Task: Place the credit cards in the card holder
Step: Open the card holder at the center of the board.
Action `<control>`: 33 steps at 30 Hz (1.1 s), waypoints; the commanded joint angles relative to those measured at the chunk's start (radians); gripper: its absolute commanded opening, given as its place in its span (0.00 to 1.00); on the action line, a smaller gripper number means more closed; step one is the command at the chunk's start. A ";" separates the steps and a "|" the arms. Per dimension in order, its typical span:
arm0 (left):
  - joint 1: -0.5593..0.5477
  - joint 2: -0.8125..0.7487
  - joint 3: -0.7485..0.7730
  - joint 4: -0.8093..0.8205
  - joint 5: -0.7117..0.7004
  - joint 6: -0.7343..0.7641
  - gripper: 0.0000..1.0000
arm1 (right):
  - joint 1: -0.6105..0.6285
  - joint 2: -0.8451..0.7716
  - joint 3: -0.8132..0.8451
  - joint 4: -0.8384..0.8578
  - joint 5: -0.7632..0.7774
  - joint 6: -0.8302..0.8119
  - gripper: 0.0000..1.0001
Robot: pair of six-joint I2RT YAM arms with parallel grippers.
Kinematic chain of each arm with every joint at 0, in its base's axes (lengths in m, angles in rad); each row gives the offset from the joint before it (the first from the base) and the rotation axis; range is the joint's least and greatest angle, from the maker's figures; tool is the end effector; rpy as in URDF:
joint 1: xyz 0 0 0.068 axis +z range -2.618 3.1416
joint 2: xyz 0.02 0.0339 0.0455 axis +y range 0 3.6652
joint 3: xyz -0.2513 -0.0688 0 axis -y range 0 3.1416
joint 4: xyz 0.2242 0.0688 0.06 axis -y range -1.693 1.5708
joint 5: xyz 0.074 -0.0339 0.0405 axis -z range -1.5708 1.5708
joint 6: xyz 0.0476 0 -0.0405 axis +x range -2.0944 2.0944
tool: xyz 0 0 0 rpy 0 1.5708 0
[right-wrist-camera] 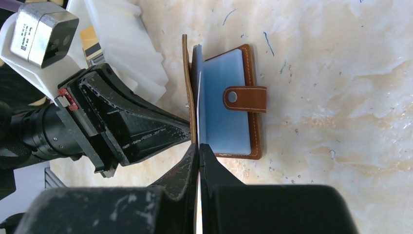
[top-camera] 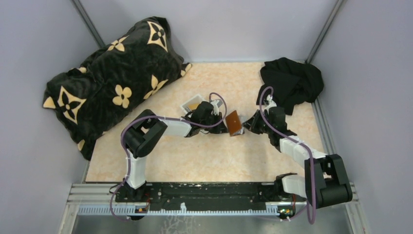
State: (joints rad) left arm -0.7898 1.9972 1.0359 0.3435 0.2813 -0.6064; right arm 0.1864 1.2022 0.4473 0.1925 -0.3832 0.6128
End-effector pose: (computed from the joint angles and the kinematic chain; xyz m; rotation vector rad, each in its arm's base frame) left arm 0.2716 -0.2927 0.1235 0.3901 2.3478 -1.0450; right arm 0.2265 0.0608 0.1750 0.2357 2.2032 0.8666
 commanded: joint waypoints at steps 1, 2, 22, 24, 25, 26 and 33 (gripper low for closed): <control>-0.008 0.043 0.006 -0.035 0.006 0.032 0.04 | -0.006 0.019 0.031 0.081 -0.036 -0.007 0.00; -0.008 0.046 0.008 -0.035 0.005 0.033 0.04 | -0.007 0.026 0.035 0.084 -0.042 -0.008 0.00; -0.007 0.115 0.036 0.015 0.044 0.053 0.09 | 0.098 0.097 0.122 -0.003 0.006 -0.106 0.00; -0.008 0.123 0.038 0.023 0.047 0.054 0.10 | 0.121 0.099 0.130 -0.018 0.027 -0.120 0.00; -0.008 0.126 0.038 0.026 0.048 0.055 0.10 | 0.130 0.098 0.132 -0.027 0.038 -0.125 0.00; -0.007 0.128 0.038 0.027 0.049 0.058 0.11 | 0.138 0.096 0.134 -0.036 0.050 -0.130 0.00; -0.008 0.153 0.055 0.037 0.051 0.072 0.13 | 0.162 0.089 0.135 -0.088 0.088 -0.169 0.00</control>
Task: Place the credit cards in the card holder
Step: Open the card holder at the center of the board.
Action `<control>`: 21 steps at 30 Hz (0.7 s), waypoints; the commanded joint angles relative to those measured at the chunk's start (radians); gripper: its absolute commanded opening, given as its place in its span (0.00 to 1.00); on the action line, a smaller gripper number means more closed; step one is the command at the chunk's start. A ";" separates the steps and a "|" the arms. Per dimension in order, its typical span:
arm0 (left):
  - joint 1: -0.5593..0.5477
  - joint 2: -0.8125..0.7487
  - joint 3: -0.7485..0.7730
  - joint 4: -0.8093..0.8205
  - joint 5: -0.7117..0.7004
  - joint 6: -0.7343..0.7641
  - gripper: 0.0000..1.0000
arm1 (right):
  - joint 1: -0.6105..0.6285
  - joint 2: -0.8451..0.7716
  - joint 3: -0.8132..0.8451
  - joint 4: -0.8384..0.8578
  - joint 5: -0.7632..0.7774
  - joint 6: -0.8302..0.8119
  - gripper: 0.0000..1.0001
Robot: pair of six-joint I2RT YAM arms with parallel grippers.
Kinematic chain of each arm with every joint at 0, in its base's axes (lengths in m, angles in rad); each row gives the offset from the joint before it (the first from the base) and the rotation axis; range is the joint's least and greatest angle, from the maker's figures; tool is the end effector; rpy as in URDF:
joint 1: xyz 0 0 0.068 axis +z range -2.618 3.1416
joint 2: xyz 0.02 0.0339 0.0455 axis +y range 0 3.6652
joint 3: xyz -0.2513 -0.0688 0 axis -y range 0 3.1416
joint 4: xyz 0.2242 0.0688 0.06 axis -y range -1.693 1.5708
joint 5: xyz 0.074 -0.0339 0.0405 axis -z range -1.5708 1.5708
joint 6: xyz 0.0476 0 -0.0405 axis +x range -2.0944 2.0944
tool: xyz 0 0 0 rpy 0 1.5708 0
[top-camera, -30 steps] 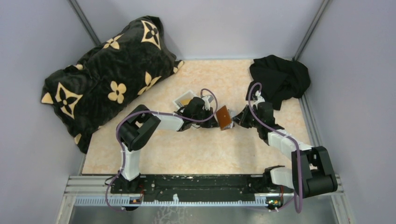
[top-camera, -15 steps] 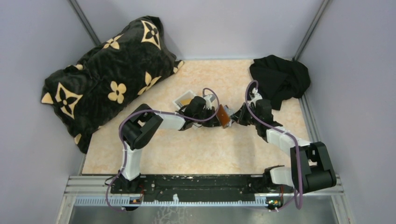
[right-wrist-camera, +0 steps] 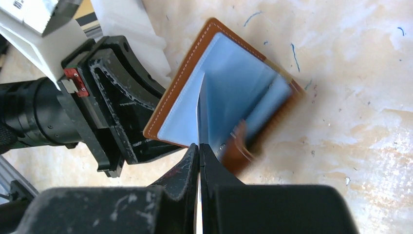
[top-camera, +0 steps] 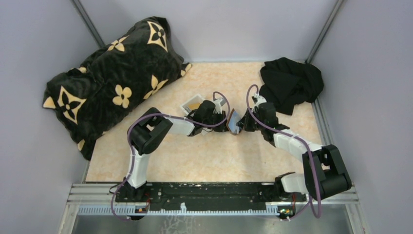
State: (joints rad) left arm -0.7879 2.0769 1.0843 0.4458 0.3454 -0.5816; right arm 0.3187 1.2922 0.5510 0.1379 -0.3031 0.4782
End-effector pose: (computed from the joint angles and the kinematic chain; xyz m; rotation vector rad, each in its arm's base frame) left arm 0.2820 -0.3063 0.1166 0.4618 2.2682 -1.1301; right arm 0.2378 0.0934 0.1802 -0.0007 2.2504 0.7730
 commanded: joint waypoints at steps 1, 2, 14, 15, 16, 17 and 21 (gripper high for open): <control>-0.010 0.079 0.011 -0.065 -0.012 0.046 0.13 | 0.032 0.000 0.031 -0.039 0.016 -0.038 0.00; -0.010 0.082 0.014 -0.065 -0.010 0.045 0.13 | 0.033 0.002 0.031 -0.043 0.025 -0.043 0.00; -0.013 0.025 -0.040 -0.147 -0.068 0.040 0.16 | 0.047 0.053 0.061 -0.092 0.108 -0.067 0.00; -0.014 0.009 -0.049 -0.162 -0.087 0.042 0.18 | 0.048 0.058 0.063 -0.093 0.110 -0.067 0.00; -0.014 -0.006 -0.057 -0.176 -0.105 0.043 0.19 | 0.050 0.061 0.064 -0.096 0.114 -0.067 0.00; -0.015 -0.023 -0.064 -0.192 -0.123 0.043 0.19 | 0.054 0.061 0.066 -0.100 0.120 -0.068 0.00; -0.019 -0.074 -0.072 -0.267 -0.186 0.046 0.25 | 0.065 0.058 0.086 -0.126 0.150 -0.074 0.00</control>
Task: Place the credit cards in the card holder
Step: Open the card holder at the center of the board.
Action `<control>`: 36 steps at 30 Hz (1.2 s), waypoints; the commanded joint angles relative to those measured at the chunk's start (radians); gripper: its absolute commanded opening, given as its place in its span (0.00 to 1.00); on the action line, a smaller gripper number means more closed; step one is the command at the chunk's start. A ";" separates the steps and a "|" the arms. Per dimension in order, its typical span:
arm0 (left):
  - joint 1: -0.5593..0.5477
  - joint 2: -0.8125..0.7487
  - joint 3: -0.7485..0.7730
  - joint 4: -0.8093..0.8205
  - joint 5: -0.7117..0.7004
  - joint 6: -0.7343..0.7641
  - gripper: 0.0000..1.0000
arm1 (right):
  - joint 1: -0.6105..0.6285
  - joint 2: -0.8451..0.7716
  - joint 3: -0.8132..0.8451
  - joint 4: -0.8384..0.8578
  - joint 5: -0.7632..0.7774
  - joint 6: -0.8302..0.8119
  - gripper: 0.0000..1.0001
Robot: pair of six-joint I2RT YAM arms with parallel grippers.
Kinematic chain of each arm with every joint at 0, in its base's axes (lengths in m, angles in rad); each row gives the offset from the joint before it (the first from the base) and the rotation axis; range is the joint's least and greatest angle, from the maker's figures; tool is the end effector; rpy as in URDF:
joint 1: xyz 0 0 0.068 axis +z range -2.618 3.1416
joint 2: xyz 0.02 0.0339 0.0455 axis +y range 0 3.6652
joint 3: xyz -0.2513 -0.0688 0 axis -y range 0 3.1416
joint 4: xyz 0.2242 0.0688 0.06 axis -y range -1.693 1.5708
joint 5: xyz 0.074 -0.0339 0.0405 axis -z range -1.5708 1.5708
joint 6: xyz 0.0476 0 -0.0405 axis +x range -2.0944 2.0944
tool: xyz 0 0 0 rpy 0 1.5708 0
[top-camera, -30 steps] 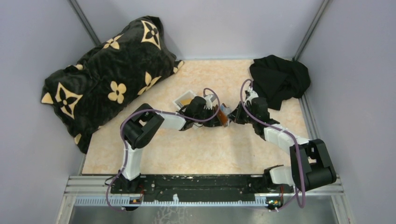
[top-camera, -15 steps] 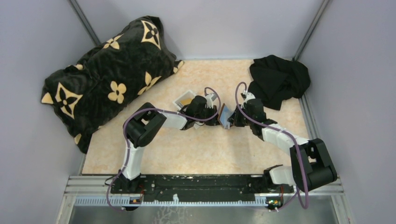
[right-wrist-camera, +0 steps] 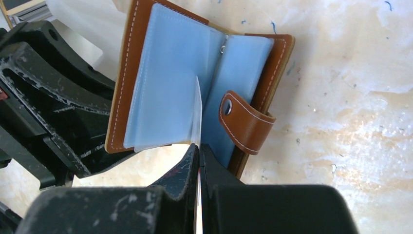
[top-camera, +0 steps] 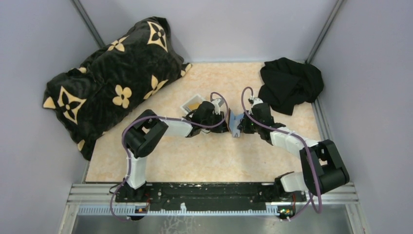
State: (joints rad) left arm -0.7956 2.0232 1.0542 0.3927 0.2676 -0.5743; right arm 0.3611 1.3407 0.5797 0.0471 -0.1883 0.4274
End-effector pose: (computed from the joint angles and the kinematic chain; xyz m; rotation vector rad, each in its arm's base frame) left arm 0.2757 -0.2994 0.1233 0.4249 2.2886 -1.0391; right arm 0.2379 0.0994 0.1679 -0.0234 2.3489 0.6163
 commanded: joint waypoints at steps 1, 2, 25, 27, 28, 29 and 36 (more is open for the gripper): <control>-0.013 -0.029 -0.040 -0.231 -0.120 0.040 0.26 | 0.026 0.009 0.061 -0.041 0.043 -0.026 0.00; -0.015 -0.038 -0.040 -0.247 -0.132 0.042 0.26 | 0.028 0.008 0.066 -0.046 0.049 -0.028 0.00; -0.030 -0.147 0.029 -0.424 -0.325 0.052 0.38 | 0.056 0.024 0.096 -0.069 0.101 -0.047 0.00; -0.029 -0.144 0.032 -0.445 -0.368 0.070 0.39 | 0.058 0.029 0.097 -0.069 0.102 -0.049 0.00; -0.029 -0.144 0.035 -0.453 -0.392 0.080 0.40 | 0.059 0.031 0.097 -0.067 0.102 -0.049 0.00; -0.029 -0.139 0.043 -0.465 -0.415 0.092 0.40 | 0.060 0.032 0.097 -0.066 0.102 -0.049 0.00; -0.019 -0.094 0.144 -0.537 -0.559 0.190 0.42 | 0.081 0.025 0.126 -0.089 0.124 -0.054 0.00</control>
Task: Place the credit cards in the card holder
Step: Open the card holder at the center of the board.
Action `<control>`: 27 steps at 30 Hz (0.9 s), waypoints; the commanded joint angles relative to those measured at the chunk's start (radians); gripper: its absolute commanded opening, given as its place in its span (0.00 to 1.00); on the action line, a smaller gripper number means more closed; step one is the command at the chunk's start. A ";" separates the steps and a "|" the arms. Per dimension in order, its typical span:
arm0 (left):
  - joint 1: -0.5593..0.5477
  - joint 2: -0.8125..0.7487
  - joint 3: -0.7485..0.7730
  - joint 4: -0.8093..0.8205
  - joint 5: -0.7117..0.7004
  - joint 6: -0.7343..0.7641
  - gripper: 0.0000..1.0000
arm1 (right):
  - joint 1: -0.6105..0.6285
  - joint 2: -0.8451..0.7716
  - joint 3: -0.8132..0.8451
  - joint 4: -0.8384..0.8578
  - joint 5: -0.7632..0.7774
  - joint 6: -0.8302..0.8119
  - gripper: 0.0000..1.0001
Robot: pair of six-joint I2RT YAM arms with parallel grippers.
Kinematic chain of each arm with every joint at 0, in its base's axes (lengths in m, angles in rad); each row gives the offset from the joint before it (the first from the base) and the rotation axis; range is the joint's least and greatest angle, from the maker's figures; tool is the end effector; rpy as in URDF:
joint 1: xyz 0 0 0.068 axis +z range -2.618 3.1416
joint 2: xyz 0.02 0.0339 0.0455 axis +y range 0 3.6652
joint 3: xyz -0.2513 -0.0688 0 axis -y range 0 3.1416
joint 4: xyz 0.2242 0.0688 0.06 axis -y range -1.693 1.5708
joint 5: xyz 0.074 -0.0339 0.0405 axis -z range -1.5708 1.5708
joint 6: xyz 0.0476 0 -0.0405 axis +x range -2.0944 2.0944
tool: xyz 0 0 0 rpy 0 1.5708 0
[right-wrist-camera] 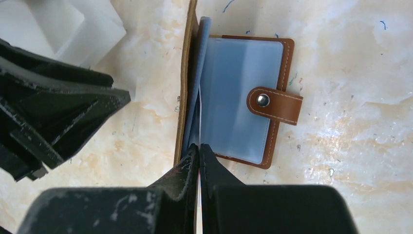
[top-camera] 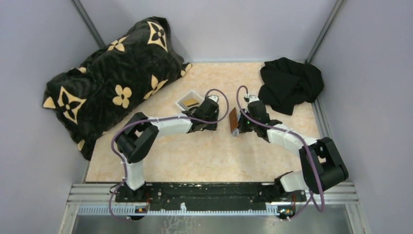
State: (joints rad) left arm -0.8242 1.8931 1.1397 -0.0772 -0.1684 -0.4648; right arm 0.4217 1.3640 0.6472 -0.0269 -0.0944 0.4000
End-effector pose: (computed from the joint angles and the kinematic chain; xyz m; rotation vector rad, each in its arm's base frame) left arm 0.2678 -0.2777 0.1530 0.3551 2.3988 -0.4014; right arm 0.2410 0.1130 0.1752 -0.0748 2.3678 0.5177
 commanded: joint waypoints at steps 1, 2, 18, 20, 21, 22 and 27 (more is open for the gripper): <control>0.015 0.039 0.068 -0.068 -0.127 0.092 0.42 | 0.021 0.003 0.064 -0.020 0.034 -0.027 0.00; 0.022 0.041 0.074 -0.065 -0.127 0.101 0.42 | 0.022 0.004 0.068 -0.023 0.035 -0.030 0.00; 0.080 -0.002 0.006 0.169 0.179 0.037 0.47 | 0.054 -0.010 0.109 -0.065 0.077 -0.044 0.00; 0.080 -0.034 -0.045 0.228 0.226 -0.009 0.48 | 0.055 -0.022 0.115 -0.076 0.084 -0.048 0.00; 0.079 -0.044 -0.063 0.245 0.245 -0.030 0.48 | 0.056 -0.028 0.118 -0.079 0.088 -0.050 0.00; 0.078 -0.050 -0.074 0.250 0.256 -0.045 0.48 | 0.058 -0.034 0.122 -0.086 0.093 -0.053 0.00; 0.055 -0.048 -0.103 0.260 0.272 -0.088 0.47 | 0.068 -0.061 0.131 -0.104 0.105 -0.056 0.00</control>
State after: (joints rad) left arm -0.7509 1.8759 1.0611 0.1131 0.0475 -0.4885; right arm 0.4713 1.3590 0.7223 -0.1280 -0.0185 0.3614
